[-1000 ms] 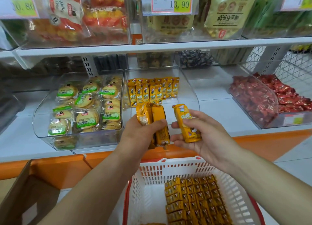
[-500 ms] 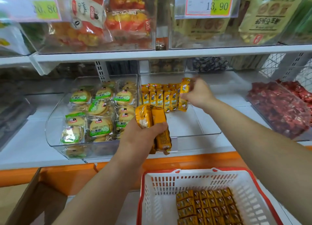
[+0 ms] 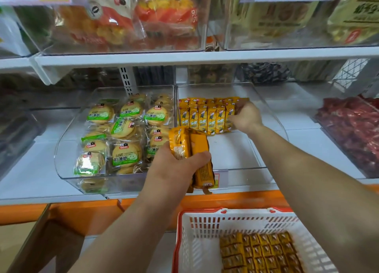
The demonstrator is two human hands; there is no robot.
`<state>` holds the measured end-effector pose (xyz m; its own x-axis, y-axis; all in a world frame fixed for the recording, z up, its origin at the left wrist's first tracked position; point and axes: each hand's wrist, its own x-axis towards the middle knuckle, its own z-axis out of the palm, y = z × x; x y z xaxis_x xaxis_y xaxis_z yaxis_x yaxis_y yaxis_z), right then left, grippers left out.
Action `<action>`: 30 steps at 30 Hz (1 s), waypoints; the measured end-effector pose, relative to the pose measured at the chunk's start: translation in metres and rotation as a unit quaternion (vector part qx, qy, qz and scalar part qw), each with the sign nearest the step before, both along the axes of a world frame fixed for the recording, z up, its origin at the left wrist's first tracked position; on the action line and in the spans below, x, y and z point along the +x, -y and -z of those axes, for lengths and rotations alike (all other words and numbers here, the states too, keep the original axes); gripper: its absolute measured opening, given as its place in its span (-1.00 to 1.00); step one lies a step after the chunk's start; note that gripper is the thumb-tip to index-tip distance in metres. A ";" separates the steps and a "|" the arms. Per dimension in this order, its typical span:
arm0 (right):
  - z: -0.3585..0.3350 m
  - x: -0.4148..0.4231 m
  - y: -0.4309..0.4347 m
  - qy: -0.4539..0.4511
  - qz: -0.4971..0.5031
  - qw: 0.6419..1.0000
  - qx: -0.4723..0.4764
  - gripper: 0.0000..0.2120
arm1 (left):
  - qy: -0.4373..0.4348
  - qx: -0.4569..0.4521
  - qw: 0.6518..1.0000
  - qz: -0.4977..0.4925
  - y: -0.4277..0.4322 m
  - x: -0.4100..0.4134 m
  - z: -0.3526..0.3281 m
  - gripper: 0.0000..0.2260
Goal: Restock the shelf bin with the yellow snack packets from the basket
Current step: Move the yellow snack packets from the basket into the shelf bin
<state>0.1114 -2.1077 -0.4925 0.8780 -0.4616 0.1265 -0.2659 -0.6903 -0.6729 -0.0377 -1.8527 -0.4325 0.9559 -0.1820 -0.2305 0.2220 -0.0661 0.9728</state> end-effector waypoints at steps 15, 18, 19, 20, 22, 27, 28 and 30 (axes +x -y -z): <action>-0.074 -0.231 -0.049 0.023 -0.250 0.927 0.280 -0.66 | -0.098 -0.145 0.983 0.048 0.036 -0.029 -0.006 -0.89; -0.074 -0.247 -0.049 0.025 -0.221 0.953 0.205 -0.52 | -0.093 -0.149 0.982 0.065 0.046 -0.041 -0.005 -0.82; -0.074 -0.248 -0.047 0.031 -0.209 0.957 0.199 -0.49 | -0.093 -0.155 0.981 0.066 0.049 -0.043 -0.006 -0.81; -0.074 -0.248 -0.043 0.038 -0.201 0.958 0.201 -0.48 | -0.093 -0.165 0.980 0.063 0.051 -0.046 -0.007 -0.80; -0.074 -0.248 -0.034 0.047 -0.195 0.947 0.252 -0.53 | -0.094 -0.193 0.975 0.054 0.053 -0.049 -0.010 -0.80; -0.069 -0.252 -0.016 0.025 -0.210 0.897 0.388 -0.60 | -0.085 -0.205 0.973 0.057 0.053 -0.048 -0.012 -0.75; -0.067 -0.253 -0.016 0.023 -0.212 0.895 0.392 -0.58 | -0.083 -0.198 0.975 0.056 0.053 -0.048 -0.011 -0.75; -0.064 -0.253 -0.018 0.018 -0.209 0.894 0.395 -0.50 | -0.076 -0.181 0.979 0.051 0.054 -0.047 -0.009 -0.75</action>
<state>-0.1411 -2.0893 -0.4286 0.9966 -0.0528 -0.0628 -0.0644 -0.0293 -0.9975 -0.0847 -1.9065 -0.4238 0.8882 -0.3711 -0.2710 0.3762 0.2485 0.8926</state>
